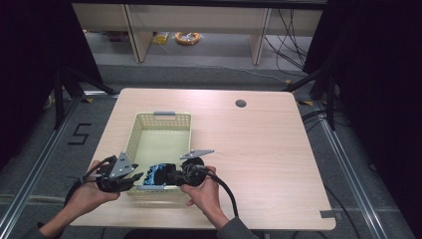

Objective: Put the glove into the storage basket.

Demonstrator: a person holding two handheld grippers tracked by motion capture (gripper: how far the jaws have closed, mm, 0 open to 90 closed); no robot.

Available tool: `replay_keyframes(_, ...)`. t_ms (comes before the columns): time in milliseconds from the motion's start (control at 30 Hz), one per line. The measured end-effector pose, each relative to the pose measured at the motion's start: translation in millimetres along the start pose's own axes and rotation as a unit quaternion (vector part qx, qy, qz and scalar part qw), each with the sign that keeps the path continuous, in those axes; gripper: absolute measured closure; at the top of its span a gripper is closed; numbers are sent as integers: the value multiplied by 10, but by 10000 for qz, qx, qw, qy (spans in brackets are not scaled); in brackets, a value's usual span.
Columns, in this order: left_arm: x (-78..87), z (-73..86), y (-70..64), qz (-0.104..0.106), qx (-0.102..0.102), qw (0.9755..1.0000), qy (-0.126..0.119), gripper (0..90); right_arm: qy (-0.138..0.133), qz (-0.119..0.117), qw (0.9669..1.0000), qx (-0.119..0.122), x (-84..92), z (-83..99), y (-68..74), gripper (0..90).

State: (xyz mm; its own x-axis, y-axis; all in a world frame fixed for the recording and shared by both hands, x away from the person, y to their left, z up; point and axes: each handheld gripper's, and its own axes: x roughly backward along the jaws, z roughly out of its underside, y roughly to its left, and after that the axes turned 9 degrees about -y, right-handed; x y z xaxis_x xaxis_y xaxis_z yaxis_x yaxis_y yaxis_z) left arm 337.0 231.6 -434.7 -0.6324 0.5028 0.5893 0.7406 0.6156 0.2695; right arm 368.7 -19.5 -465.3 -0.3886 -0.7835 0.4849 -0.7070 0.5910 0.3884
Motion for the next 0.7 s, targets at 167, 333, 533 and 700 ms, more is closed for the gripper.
replay_keyframes(167, 45, -31, 7, -13, 280, 9995, -171, 542, 46, 293, 9989, 363, 44, -35, 51, 633)
replay_keyframes(333, 62, -91, 0, 7, 358, 9989, -303, 422, -120, 352, 9983, 441, 129, -96, 26, 525)
replay_keyframes(533, 115, -169, -87, 65, 552, 9968, -573, 347, -346, 310, 9963, 719, 271, -124, -19, 477)
replay_keyframes(700, 143, -201, -177, 176, 811, 9930, -836, 320, -474, 574, 9915, 1068, 447, -110, -15, 435)
